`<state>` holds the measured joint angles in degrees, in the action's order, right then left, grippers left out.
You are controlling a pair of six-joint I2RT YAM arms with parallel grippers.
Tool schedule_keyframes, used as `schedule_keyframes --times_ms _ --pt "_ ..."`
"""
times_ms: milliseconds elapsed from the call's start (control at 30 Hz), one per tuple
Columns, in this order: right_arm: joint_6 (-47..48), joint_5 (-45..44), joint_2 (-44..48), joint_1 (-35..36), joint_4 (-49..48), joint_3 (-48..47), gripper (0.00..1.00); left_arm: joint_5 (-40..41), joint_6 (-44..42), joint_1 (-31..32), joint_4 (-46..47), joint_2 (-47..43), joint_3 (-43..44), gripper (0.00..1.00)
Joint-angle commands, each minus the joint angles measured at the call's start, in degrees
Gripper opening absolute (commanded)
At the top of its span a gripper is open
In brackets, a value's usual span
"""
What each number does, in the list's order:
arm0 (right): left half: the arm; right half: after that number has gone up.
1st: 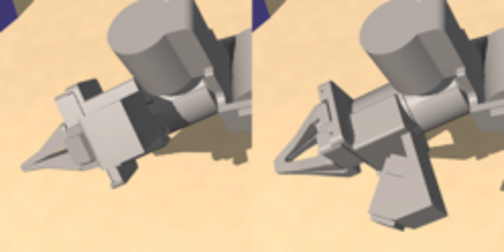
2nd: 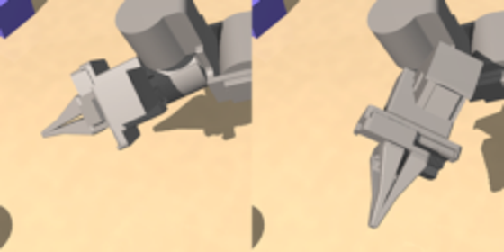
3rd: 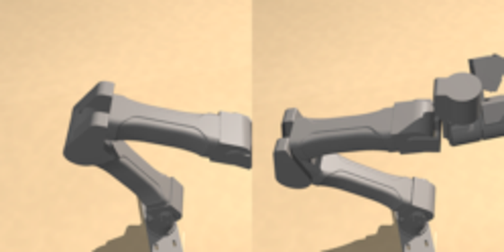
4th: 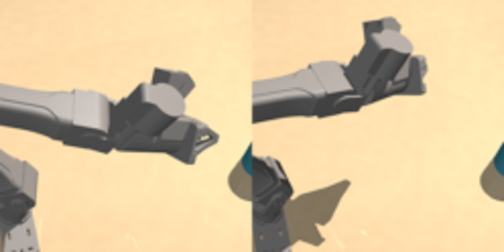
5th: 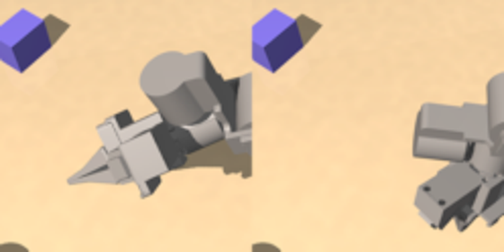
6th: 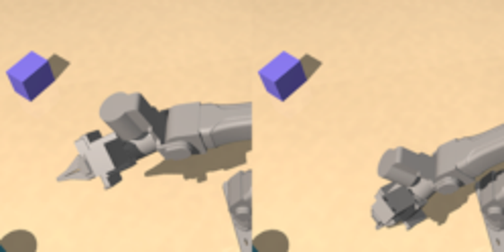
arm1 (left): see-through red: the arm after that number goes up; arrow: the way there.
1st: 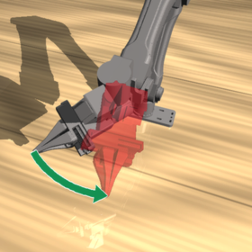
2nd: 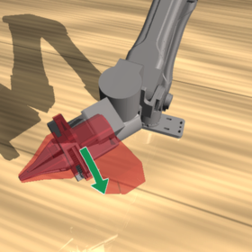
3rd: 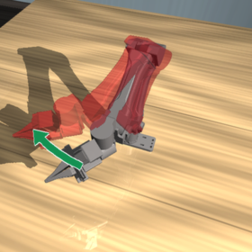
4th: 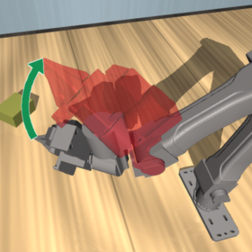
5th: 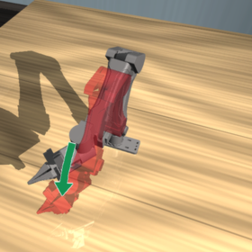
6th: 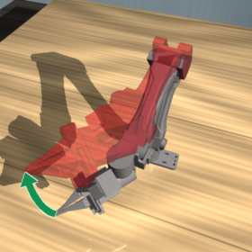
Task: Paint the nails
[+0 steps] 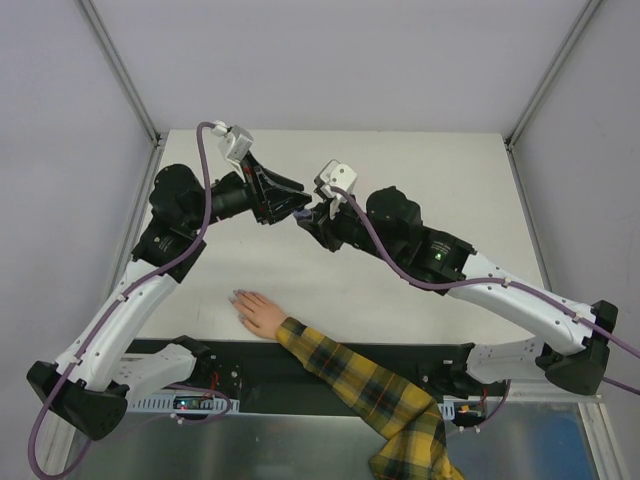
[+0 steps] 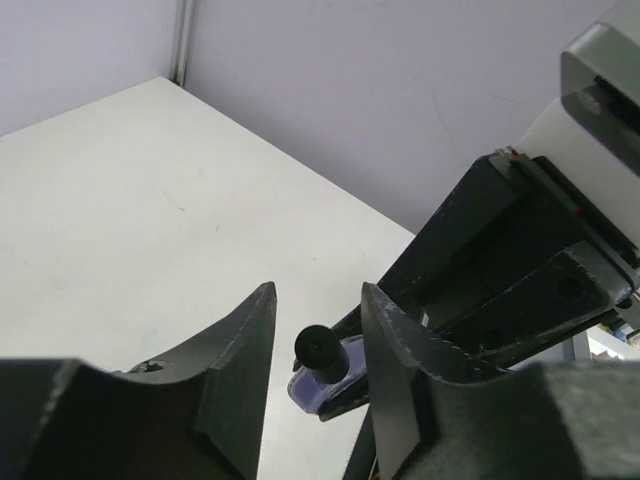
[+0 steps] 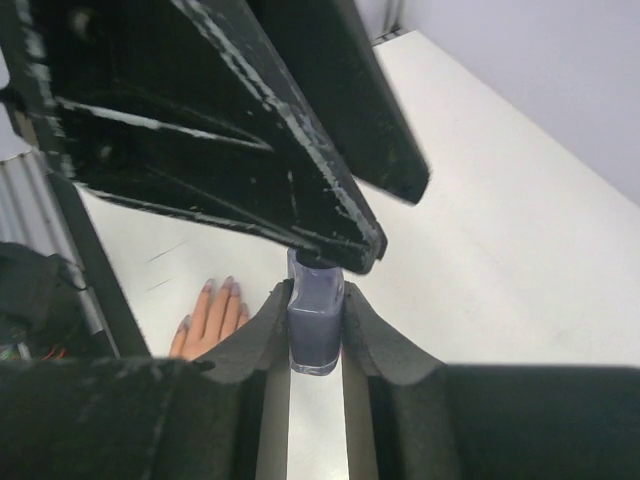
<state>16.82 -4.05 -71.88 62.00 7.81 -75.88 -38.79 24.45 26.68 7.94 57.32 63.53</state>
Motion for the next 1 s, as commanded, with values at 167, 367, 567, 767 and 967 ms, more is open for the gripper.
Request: schedule_keyframes --times_ms 167,367,567,767,967 --pt "4.18 -10.71 -0.9 2.34 -5.88 -4.02 0.0 -3.66 -0.19 0.22 0.4 2.18 3.53 0.02" --pt "5.24 -11.85 0.59 2.25 -6.06 -2.97 0.0 -12.53 3.23 0.22 7.07 4.29 2.75 0.0" --pt "1.04 29.8 3.5 -6.52 -4.47 -2.26 0.0 -23.96 13.16 0.22 25.5 5.96 -0.59 0.0" --pt "-9.17 70.74 0.25 -10.76 -9.66 -5.51 0.0 -28.45 17.21 1.1 32.66 5.52 -1.74 0.0" --pt "-9.09 58.78 3.05 -13.65 -8.79 -2.0 0.0 -25.75 10.13 1.27 24.96 4.29 -0.17 0.15"
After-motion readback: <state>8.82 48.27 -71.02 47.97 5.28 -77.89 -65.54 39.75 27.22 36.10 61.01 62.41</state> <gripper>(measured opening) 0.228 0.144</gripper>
